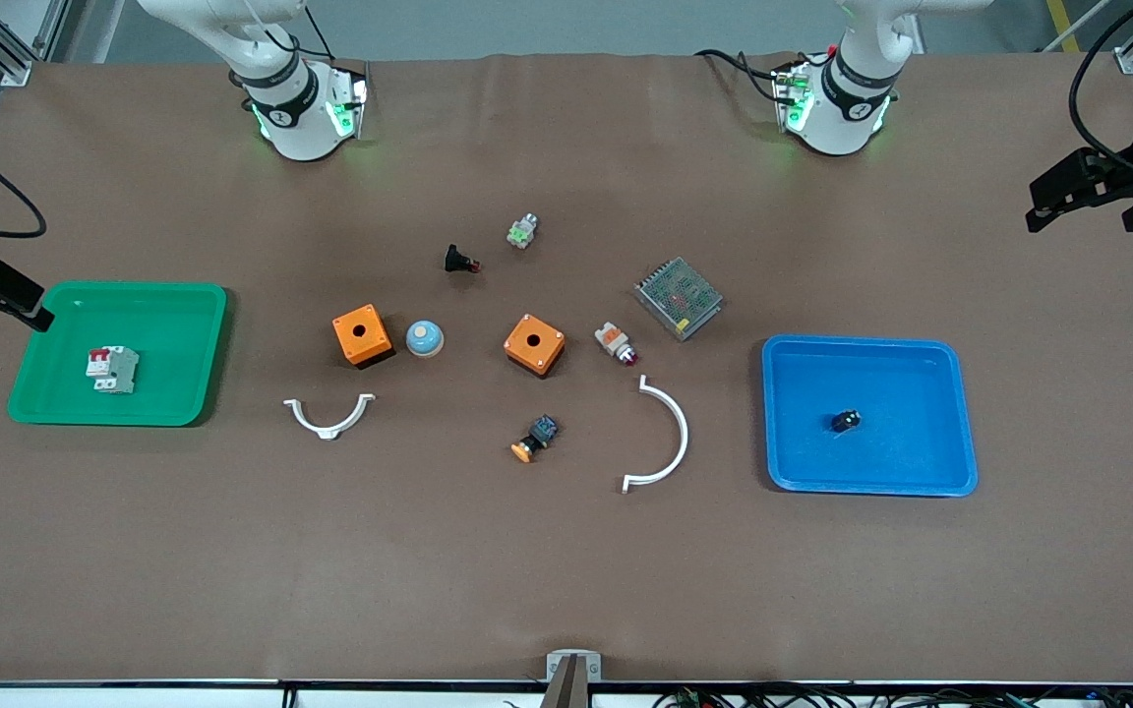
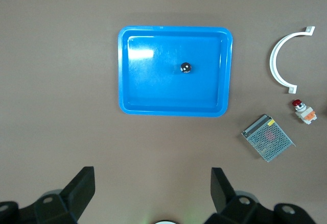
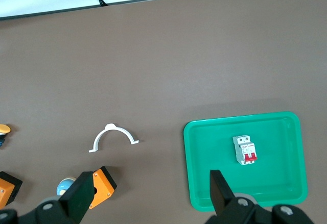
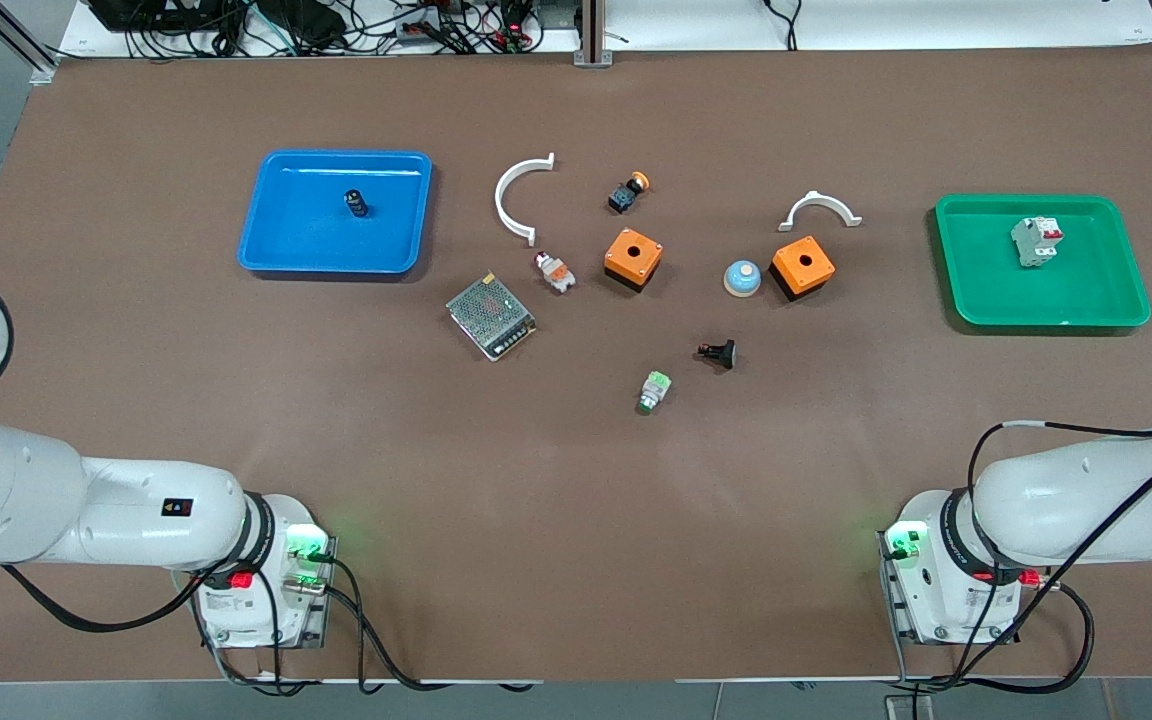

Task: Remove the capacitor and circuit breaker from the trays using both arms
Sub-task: 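Reach the right gripper to the breaker while the left gripper reaches the capacitor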

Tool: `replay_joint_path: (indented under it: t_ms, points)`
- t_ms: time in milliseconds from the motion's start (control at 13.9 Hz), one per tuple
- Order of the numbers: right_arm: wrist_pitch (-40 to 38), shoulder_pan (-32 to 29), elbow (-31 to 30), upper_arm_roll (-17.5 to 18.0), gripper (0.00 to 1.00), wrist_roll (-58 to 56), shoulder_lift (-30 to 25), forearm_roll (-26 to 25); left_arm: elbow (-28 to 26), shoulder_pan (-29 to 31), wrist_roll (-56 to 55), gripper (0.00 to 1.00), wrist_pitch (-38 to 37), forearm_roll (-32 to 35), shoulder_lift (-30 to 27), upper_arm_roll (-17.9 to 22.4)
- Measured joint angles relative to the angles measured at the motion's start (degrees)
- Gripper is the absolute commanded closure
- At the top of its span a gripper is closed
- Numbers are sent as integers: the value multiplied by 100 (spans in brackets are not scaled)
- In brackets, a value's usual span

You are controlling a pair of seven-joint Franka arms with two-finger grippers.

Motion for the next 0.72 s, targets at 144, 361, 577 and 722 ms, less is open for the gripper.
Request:
replay_joint_path:
  t_ms: [144, 361, 577, 722]
  points:
    - [0, 0, 11, 0, 0, 0, 0, 0, -1, -5, 0, 0, 0, 0, 34, -19]
    - [0, 0, 13, 0, 0, 0, 2, 0, -4, -4, 0, 0, 2, 86, 147, -21]
    - [-70, 6, 15, 3, 0, -1, 8, 0, -49, 8, -1, 0, 322, 107, 558, -20]
    - [-418, -15, 10, -11, 0, 0, 51, -9, -114, -11, -3, 0, 805, 107, 1048, -26]
